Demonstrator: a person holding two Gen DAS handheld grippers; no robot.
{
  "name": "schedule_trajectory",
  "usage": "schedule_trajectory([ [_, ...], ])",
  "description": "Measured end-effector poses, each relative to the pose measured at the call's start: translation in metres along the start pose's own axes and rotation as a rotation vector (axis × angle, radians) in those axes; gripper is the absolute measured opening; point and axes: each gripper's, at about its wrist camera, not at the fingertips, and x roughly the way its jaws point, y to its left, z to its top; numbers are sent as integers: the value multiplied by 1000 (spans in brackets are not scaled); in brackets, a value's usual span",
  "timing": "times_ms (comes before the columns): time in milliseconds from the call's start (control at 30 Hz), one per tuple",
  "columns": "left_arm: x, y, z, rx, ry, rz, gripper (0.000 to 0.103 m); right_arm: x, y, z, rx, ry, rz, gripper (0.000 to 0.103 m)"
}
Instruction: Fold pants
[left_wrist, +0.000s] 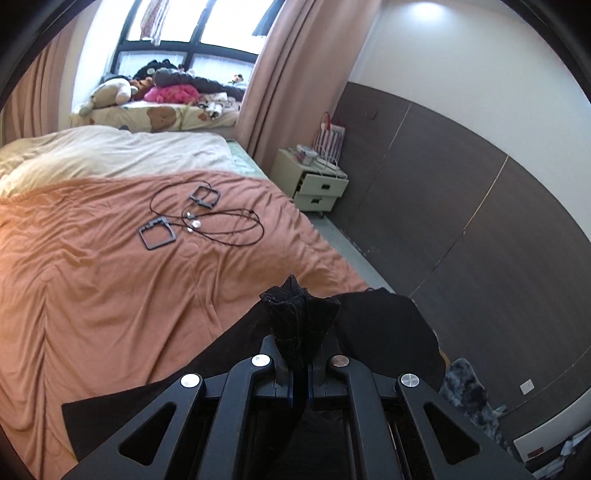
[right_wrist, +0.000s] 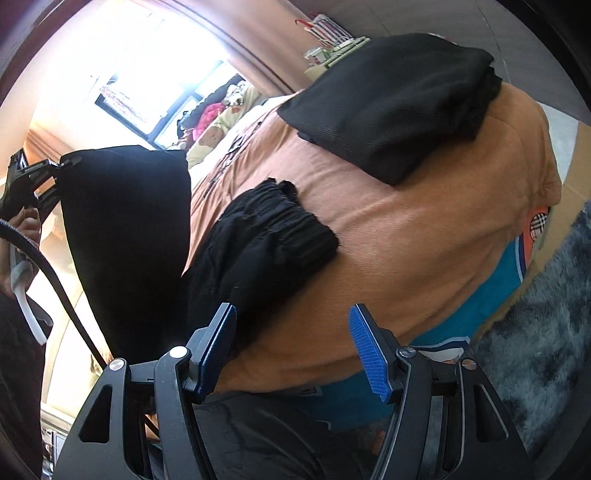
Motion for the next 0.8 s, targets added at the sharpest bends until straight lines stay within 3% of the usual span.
schedule_trajectory([
  [400,79,-3,-56,-17,163,-88,5,11,-8,0,9,37,-20,62],
  [467,89,-4,-68,-26,218,-112,9,12,-7,0,11,44,-24,62],
  [500,93,-5,-72,-31,239,-125,13,12,-6,-1,10,46,-25,62],
  [567,100,-5,-84,-39,291,-151,31,11,-3,0,5,47,-28,62],
  [600,101,-5,-90,-39,310,-154,46,10,-1,1,0,46,-30,62],
  [633,101,-5,-95,-33,317,-163,51,9,1,2,-5,44,-31,62],
  [800,80,-4,-118,9,330,-221,65,4,11,4,-28,35,-38,62],
])
